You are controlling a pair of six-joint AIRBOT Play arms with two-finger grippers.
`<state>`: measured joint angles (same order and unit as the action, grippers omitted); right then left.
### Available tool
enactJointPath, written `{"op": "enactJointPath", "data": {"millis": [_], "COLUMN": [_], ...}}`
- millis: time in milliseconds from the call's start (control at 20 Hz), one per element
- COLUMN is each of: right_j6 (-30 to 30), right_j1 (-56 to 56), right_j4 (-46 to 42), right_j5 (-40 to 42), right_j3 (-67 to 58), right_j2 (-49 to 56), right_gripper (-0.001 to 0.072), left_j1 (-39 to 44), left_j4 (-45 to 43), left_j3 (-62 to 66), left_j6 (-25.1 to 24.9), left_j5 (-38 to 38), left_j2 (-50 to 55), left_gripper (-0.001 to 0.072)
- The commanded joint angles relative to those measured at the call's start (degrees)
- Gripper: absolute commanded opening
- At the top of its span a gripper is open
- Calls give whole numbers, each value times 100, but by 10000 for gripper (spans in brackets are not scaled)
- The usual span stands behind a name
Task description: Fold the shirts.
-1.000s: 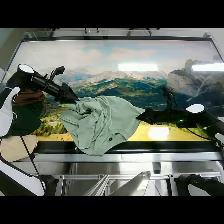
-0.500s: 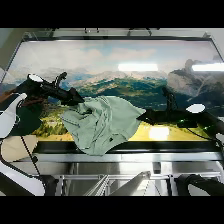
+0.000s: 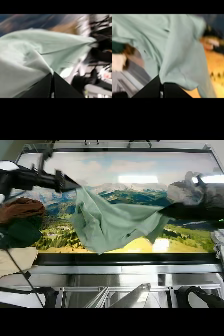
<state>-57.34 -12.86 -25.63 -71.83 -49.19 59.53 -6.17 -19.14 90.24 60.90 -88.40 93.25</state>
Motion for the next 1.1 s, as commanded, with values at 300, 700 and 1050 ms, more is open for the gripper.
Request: {"op": "enactJointPath", "data": {"millis": [300, 700, 1050], "right_j6": [1147, 935, 885], "right_j1": [-1543, -1373, -507], "right_j4": [1985, 1099, 330], "right_j5": [2, -90, -57], "right_j3": [-1928, -1762, -1226], "right_j2": [-2566, -1569, 890], "right_gripper": [19, 20, 22], "left_j1": [-1569, -1169, 72], "left_j4": [1622, -691, -684], "left_j3": [107, -1405, -2120], "left_j6": [-442, -619, -1241], "left_j5": [-332, 291, 800], "left_j2": [-3381, -3821, -1613], "left_gripper": [16, 23, 54]}}
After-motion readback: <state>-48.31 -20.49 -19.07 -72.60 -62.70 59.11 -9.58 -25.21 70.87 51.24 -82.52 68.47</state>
